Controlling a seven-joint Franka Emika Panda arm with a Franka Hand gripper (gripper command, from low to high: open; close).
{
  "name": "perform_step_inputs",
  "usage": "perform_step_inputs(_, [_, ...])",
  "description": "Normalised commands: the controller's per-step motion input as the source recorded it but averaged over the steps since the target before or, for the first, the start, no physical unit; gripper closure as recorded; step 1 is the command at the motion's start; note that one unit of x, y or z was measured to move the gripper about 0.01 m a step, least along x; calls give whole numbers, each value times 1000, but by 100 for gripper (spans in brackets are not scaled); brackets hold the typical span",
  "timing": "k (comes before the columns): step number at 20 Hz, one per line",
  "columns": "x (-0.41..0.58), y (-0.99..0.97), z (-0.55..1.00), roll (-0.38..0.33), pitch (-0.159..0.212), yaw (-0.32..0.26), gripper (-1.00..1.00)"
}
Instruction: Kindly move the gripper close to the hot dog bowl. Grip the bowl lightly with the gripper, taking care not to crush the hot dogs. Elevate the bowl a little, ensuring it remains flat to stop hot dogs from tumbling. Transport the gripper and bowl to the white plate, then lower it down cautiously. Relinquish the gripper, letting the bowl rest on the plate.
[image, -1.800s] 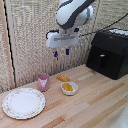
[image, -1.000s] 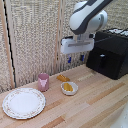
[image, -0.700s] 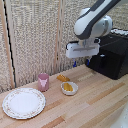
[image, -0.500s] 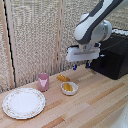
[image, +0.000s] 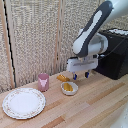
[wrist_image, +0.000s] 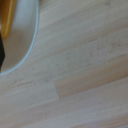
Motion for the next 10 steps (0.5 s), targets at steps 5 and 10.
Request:
perform_step_inputs(5, [1, 61, -292, -21, 0, 19, -100])
perform_step_inputs(10, [3, 311, -104, -81, 0, 0, -100])
